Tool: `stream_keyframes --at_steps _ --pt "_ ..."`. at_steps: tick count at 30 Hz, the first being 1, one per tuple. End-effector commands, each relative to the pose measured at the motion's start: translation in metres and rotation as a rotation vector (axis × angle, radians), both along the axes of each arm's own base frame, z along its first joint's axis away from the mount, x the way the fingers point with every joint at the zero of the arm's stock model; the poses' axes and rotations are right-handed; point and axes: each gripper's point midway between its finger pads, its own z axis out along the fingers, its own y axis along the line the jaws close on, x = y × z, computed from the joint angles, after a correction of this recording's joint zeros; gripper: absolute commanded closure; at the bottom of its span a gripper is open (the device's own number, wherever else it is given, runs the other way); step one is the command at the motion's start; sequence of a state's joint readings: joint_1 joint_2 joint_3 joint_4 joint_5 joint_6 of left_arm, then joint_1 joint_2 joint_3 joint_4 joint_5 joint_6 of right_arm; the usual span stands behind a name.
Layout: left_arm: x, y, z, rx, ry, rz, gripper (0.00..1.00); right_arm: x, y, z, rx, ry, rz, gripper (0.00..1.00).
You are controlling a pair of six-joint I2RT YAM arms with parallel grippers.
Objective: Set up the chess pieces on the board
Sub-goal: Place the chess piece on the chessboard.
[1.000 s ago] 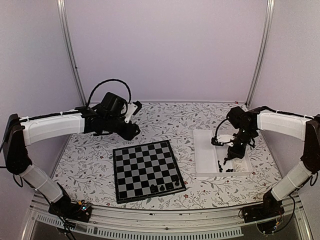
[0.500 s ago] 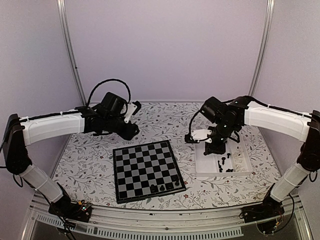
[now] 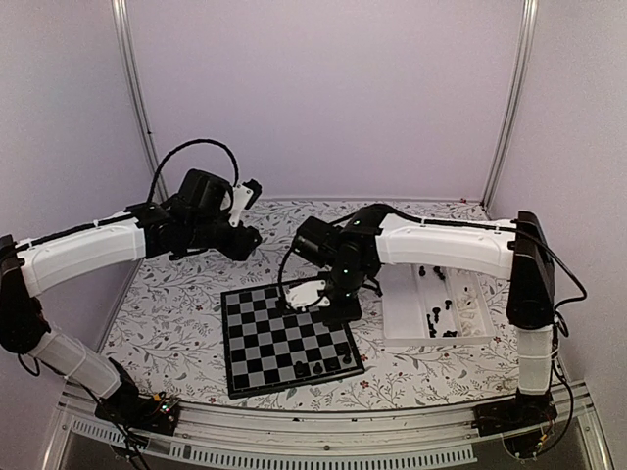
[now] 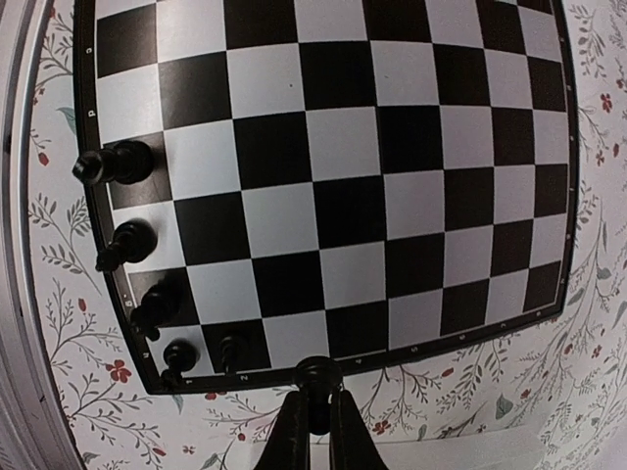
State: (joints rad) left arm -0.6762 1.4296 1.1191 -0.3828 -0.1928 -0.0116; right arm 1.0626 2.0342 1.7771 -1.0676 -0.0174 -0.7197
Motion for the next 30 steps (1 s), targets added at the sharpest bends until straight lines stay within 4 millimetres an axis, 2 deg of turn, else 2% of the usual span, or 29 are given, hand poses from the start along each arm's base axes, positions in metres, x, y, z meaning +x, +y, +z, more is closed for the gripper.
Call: stream_keyframes --at_steps 1,6,21,30 --pt "0.007 0.016 0.031 -0.048 -0.067 0.047 0.39 -0.012 0.013 -0.032 -0.08 0.023 0.066 0.97" --pt "0.006 0.018 0.038 -0.065 -0.073 0.038 0.39 -0.018 0.009 -0.054 -0.151 0.025 0.081 0.97" --pt "0.006 0.019 0.04 -0.084 -0.07 0.028 0.39 -0.042 0.01 -0.063 -0.175 0.088 0.125 0.96" --pt "0.006 0.016 0.036 -0.085 -0.056 0.018 0.39 -0.046 0.013 -0.066 -0.172 0.101 0.134 0.96"
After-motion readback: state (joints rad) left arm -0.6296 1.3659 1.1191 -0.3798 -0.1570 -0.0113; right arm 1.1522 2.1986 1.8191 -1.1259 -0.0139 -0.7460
